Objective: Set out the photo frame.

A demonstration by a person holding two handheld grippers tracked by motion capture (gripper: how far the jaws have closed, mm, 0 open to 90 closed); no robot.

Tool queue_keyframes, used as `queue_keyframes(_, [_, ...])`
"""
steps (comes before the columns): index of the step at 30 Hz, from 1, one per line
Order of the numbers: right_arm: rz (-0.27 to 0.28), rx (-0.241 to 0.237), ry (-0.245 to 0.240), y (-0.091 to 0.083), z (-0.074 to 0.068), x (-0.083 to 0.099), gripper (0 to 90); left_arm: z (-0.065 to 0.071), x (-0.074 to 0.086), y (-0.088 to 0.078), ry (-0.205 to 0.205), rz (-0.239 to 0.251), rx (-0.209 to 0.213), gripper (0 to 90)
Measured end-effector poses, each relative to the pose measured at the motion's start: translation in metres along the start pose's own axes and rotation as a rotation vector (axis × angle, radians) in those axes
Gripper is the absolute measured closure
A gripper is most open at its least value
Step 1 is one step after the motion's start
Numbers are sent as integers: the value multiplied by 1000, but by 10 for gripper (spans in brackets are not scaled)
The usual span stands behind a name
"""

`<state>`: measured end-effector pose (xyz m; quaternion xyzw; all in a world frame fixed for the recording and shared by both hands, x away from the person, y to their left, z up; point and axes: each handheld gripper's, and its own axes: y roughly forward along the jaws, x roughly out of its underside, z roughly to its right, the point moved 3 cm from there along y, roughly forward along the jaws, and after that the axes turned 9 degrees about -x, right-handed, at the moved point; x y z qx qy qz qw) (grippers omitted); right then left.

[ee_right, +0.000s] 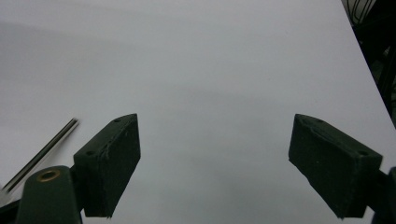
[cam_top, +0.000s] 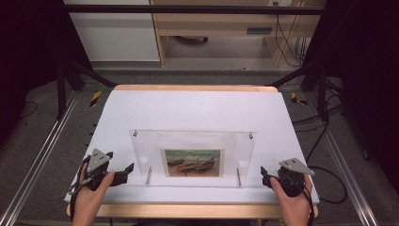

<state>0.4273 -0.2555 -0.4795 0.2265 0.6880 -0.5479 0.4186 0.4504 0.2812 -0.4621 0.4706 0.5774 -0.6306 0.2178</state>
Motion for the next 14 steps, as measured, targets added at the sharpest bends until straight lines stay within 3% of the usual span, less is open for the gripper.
queue_keyframes(1, [0,7,5,4,2,-2,169,-3,-2,6,-7,-9,-8,90])
queue_keyframes(3, [-23,24,15,13,5,-5,169,-7,-7,14,-64,11,4,91])
queue_keyframes(8, [-27,39,29,35,10,-21,168,-22,-16,31,-98,28,-13,91])
queue_keyframes(11, [-31,20,11,42,7,-25,158,-26,-11,34,-67,25,-37,89])
queue_keyframes(14, [-35,9,-13,41,5,-23,151,-27,-5,32,7,16,-72,82])
